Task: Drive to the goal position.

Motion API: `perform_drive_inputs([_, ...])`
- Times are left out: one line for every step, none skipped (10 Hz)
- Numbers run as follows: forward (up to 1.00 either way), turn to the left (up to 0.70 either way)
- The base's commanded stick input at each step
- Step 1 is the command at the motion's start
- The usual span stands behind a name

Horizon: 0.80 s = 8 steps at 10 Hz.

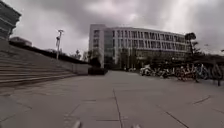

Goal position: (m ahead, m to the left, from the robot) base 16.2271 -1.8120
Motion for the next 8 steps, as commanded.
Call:
perform_drive_inputs([0.85,0.00])
perform_drive_inputs([0.85,0.00])
perform_drive_inputs([0.85,0.00])
perform_drive_inputs([0.85,0.00])
perform_drive_inputs([0.85,0.00])
perform_drive_inputs([0.85,0.00])
perform_drive_inputs([0.85,0.00])
perform_drive_inputs([0.85,0.00])
